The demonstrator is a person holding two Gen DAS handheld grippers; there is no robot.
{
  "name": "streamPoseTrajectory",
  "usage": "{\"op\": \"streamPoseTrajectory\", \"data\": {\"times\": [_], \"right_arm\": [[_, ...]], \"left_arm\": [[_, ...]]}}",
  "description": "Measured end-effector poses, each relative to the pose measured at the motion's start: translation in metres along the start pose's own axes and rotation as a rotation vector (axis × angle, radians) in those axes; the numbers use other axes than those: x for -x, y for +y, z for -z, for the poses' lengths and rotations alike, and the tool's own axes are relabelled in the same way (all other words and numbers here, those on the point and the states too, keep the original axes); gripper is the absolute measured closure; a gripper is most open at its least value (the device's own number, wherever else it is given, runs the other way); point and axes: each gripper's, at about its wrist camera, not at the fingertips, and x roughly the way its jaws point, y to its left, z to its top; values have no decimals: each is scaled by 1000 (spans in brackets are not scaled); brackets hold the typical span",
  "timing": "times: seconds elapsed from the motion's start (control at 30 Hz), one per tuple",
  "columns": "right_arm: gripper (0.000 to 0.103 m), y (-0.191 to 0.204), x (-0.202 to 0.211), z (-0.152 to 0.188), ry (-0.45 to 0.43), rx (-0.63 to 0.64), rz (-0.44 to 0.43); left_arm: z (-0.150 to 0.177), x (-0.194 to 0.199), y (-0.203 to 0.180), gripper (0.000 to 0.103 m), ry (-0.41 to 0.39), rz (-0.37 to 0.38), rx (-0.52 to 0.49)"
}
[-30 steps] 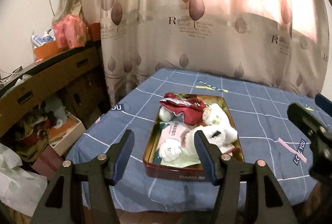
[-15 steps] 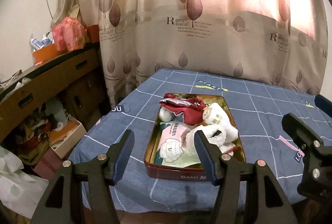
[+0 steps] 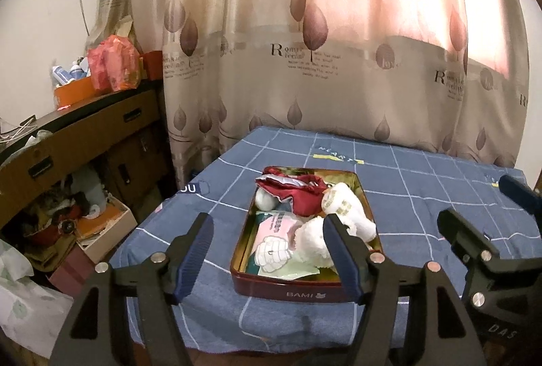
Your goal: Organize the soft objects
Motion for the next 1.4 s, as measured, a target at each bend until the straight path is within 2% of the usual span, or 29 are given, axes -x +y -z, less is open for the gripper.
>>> {"op": "streamPoseTrajectory", "data": {"times": [0.17,0.33,0.53,0.77,1.4], "right_arm": [[1,-3,-2,0,9,-14,0],[1,-1,-2,0,18,-8,-12],[1,5,0,1,17,2,-26],[1,4,-2,2,23,-6,-46],[1,11,-5,8,38,4,-49]], "left_arm": [[0,1,1,34,4,-2,9],[-2,2,5,32,22,-38,27],[-3,13,13,29,-21,-24,61],[-2,5,15,27,55,-23,74],[-2,2,11,27,54,-10,54]]}}
